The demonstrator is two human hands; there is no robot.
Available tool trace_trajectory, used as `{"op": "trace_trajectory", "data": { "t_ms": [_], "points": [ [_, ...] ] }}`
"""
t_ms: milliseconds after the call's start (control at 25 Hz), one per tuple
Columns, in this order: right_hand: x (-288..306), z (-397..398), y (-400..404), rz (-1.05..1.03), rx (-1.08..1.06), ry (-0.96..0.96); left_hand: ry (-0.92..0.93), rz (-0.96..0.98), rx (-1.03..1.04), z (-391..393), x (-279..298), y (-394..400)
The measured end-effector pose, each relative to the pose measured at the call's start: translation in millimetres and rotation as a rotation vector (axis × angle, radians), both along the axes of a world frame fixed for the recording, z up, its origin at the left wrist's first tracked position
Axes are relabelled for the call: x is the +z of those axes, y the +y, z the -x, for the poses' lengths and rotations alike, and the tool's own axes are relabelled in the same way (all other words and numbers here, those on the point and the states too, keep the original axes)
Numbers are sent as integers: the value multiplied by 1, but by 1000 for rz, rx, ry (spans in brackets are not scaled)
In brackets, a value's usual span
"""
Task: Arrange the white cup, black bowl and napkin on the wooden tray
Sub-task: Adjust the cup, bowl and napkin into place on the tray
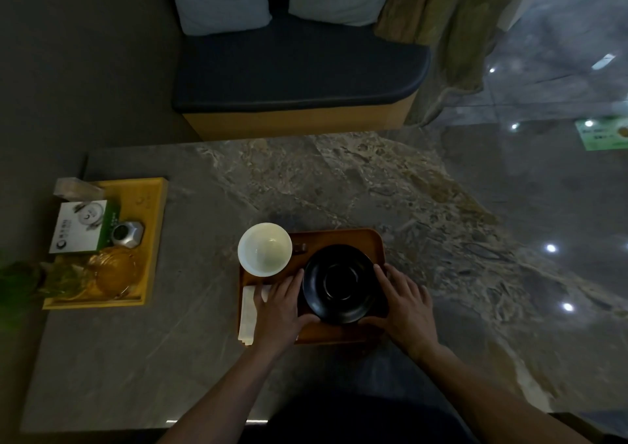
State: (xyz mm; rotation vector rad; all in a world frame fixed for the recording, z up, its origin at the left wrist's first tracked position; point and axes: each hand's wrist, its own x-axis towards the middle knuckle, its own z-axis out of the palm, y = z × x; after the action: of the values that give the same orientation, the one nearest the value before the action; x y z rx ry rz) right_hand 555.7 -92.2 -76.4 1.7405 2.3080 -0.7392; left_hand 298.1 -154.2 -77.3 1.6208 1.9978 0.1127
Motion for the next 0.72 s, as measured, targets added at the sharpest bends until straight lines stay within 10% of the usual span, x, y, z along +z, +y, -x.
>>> {"op": "trace_trajectory", "data": {
  "t_ms": [720],
  "points": [
    [5, -3, 1, 23, 21, 30, 62, -8, 73, -2, 5, -13]
  ]
}}
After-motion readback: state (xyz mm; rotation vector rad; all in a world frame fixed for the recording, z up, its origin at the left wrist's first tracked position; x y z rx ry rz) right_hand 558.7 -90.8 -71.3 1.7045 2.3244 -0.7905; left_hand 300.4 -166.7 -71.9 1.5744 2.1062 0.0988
